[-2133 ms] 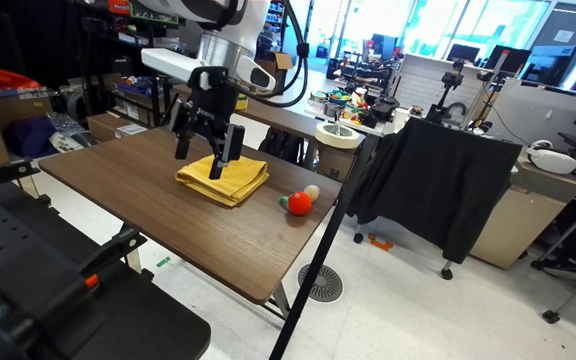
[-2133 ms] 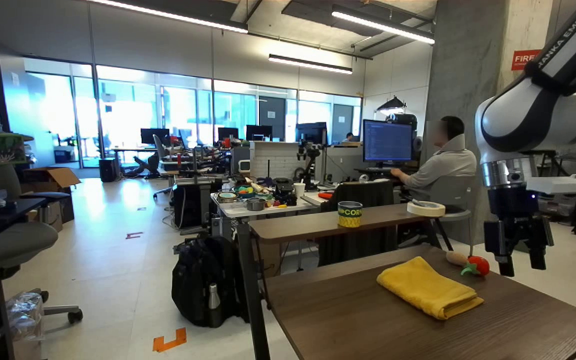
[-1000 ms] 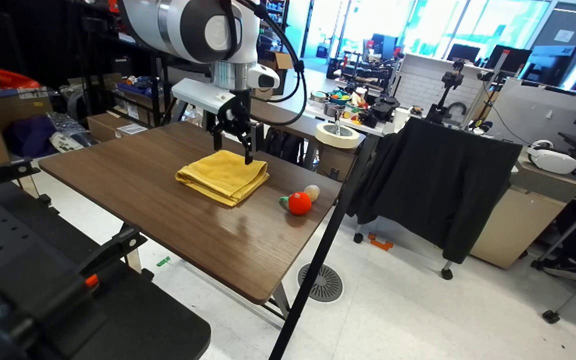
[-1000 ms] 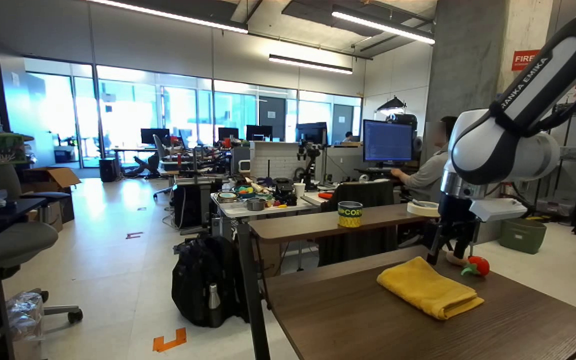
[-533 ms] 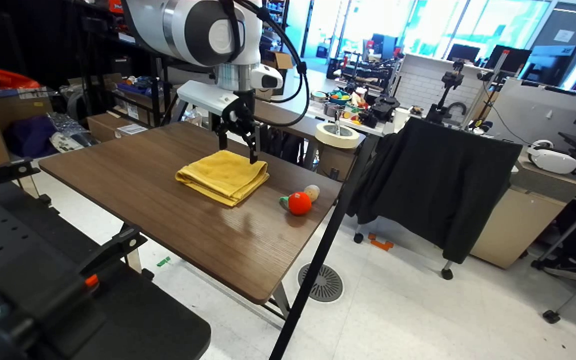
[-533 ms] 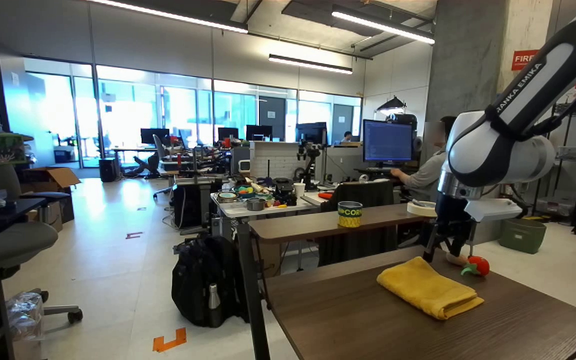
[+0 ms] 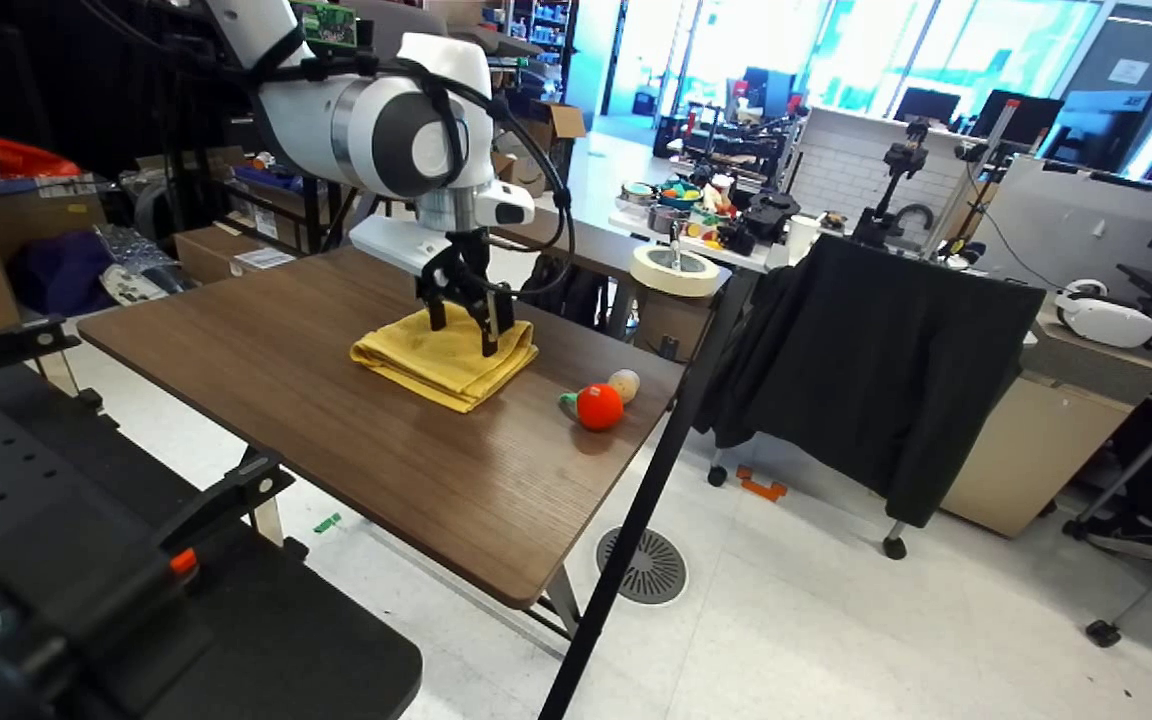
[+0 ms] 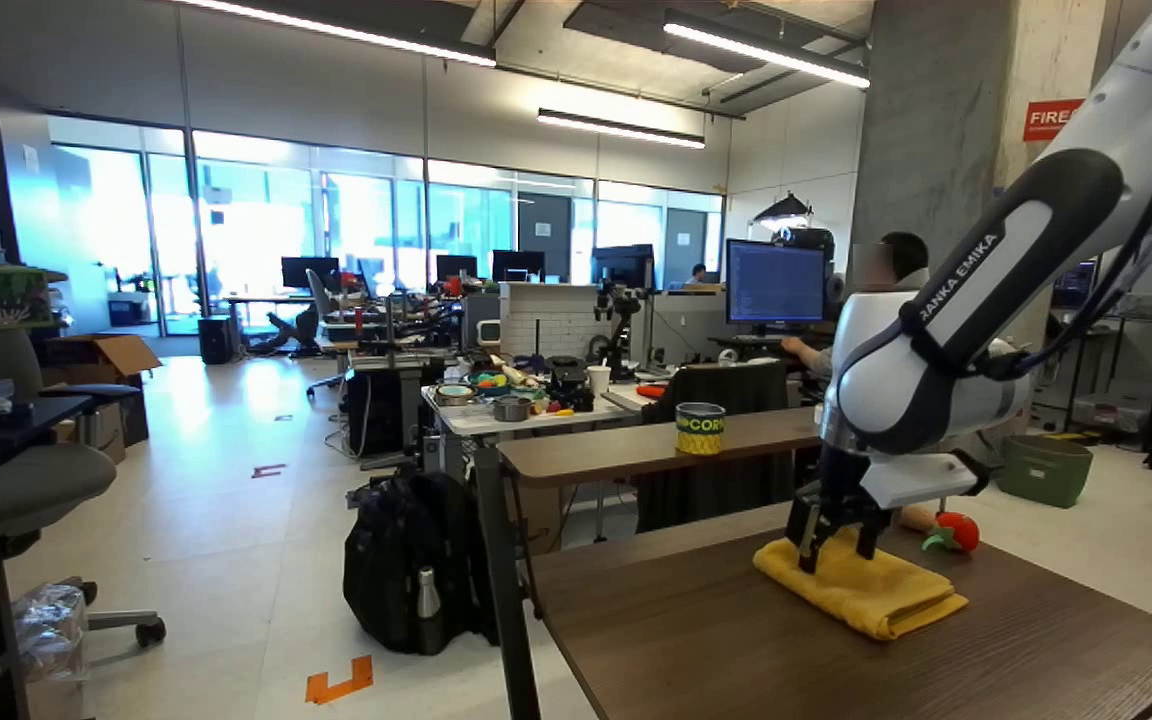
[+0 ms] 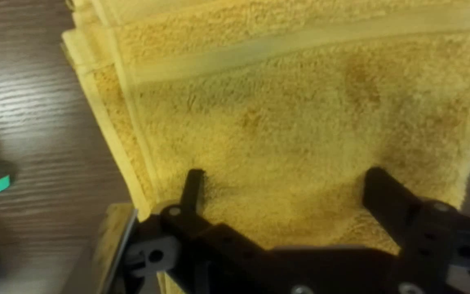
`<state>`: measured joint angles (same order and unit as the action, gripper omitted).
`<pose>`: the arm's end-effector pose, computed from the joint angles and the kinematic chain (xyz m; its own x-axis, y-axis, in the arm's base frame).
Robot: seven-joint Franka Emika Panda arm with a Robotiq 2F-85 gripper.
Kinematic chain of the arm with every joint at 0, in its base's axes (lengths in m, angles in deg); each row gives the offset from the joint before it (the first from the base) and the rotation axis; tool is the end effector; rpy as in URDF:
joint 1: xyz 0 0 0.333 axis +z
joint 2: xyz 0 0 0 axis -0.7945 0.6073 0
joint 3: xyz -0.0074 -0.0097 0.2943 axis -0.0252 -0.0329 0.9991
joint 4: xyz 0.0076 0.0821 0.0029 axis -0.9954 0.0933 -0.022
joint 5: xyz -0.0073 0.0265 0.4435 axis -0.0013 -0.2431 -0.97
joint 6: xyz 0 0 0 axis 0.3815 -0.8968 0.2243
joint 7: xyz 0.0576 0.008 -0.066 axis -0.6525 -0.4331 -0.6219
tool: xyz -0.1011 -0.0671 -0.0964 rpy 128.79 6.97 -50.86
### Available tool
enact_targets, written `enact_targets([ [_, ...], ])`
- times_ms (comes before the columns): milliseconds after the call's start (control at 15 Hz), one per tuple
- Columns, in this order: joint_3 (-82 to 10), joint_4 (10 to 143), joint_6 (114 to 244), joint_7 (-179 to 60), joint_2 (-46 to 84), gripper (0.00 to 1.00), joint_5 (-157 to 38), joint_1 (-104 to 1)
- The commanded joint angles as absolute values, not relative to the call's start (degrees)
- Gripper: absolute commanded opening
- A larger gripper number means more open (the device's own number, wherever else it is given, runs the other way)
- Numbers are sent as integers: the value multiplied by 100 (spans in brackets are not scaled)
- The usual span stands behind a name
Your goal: Wipe the table with the yellow towel
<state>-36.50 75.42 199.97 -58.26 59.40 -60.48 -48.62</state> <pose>0.6970 -0.0052 -0.0469 0.9912 -0.0476 0.1234 -0.0562 -0.9962 0.0665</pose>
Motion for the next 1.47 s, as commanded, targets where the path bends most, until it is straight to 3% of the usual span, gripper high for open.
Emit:
enact_targets([
  [0,-3641,7381,19901,-5796,6102,100,-6040,-4862],
  [200,-3644,7149,19724,-5791,6291,100,-6036,-4868],
  [800,-4765,5261,20206,-4320,7582,100,-6305,-5223],
  [1400,-2928,6781,21459,-5288,6644,100,-6348,-4740],
])
